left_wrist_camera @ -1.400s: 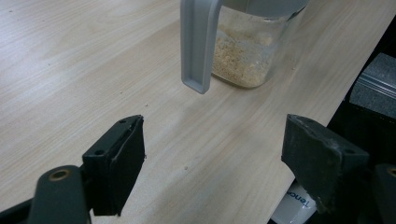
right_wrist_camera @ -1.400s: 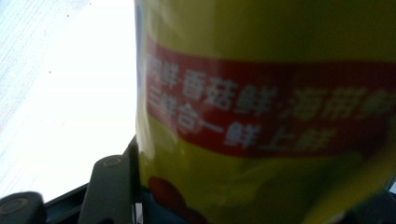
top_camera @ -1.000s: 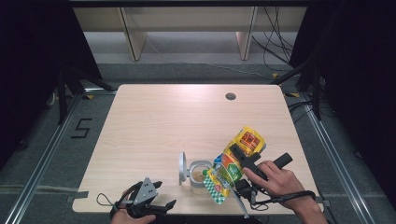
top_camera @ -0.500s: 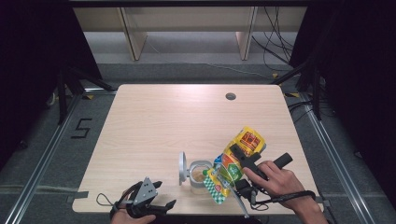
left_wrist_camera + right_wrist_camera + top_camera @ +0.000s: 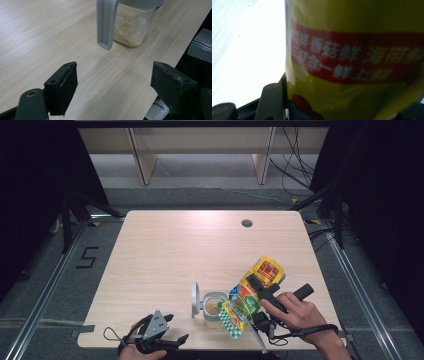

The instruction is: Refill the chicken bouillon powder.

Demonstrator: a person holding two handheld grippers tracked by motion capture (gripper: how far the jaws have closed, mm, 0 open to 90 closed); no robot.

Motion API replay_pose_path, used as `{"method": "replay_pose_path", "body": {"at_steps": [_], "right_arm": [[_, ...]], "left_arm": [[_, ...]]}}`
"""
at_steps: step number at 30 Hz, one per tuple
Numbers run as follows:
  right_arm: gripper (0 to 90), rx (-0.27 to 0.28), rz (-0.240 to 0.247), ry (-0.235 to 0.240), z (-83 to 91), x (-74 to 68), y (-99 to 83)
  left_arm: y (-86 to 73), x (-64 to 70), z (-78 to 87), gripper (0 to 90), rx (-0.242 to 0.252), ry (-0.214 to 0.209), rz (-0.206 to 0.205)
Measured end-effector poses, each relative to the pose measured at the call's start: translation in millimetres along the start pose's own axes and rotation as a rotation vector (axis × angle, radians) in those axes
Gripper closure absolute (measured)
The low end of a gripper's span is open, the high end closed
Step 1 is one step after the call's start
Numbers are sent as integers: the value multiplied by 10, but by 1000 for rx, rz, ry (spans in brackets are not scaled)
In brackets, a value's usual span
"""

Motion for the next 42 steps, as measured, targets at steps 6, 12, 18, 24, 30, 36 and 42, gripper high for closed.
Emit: {"method": "replay_pose_path", "body": {"at_steps": [6,12,18,24,30,36,42], "right_arm": [[441,0,4,-5,-1,0,-2],[441,-3,7,4,-2,-6,-6],[441,-2,5,-9,3,8,-5],[442,-5,8,0,3,6,-4],[442,-4,15,7,-2,-5,-4],[442,-36,-26,31,19,-61,-29],[443,-6,9,1,-6,-16,-14]], "left_arm": [[-1,-1,-2,210,-2,-3,1],[4,8,-9,210,10,-2,16],[-2,1,-5,210,-3,-5,2],[-6,-9,-1,210,-19,0,-5],[-7,-7,-10,210,-7,1,0],[-3,0,-6,210,-4,-5,2],[-1,2,-3,210,-3,-3,1]]}}
Point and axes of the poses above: each handheld gripper's, and its own axes: z roughly backward along the jaws, y roughly out of its top, x roughly to its right, the point moved 5 cm from there along -z, roughly forward along the jaws
